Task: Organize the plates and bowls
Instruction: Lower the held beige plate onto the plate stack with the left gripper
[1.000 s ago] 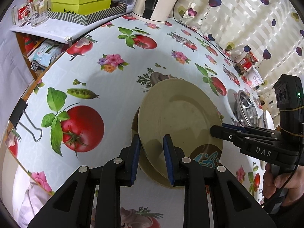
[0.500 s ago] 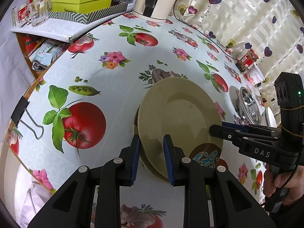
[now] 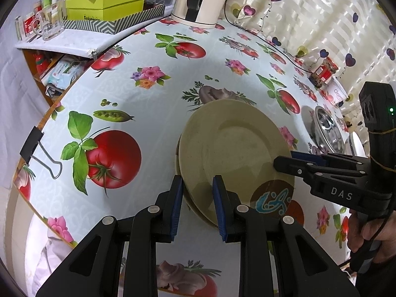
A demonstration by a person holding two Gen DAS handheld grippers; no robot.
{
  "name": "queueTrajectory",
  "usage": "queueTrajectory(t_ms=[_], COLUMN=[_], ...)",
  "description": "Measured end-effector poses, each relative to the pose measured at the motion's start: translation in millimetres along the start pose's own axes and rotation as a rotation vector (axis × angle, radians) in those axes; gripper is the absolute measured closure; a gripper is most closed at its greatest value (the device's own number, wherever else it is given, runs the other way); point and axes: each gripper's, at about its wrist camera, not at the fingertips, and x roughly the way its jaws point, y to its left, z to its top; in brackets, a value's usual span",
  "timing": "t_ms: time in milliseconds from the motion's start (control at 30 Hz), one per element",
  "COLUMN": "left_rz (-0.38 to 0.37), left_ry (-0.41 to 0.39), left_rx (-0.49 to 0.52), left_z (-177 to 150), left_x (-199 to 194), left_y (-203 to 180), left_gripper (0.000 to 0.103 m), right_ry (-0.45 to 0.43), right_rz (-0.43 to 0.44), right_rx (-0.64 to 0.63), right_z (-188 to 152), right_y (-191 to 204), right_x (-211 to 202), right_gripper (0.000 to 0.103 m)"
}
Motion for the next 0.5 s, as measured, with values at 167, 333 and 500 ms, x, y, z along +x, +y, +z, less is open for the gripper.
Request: queueTrajectory(t_ms=[167, 333, 500], left_rz=[0.012, 0.018, 0.014], left_ry=[-0.003, -0.009, -0.010], left_rx=[0.003, 0.004, 0.000], left_z=[-1.2, -1.2, -0.9], left_x=[-0.3, -1.7, -1.2], left_y=[1.4, 1.7, 3.2], left_gripper=[0.078, 0.078, 0.078], right_ry=[-0.007, -0.018, -0.028], right_rz=[0.002, -0.007, -0.009], right_rx=[0.000, -0.010, -0.011], right_z=[-0.2, -1.3, -4.8], right_y=[-0.2, 0.6, 0.7], right_x=[-0.2, -2.0, -3.6], right_gripper=[0.073, 0.072, 0.072])
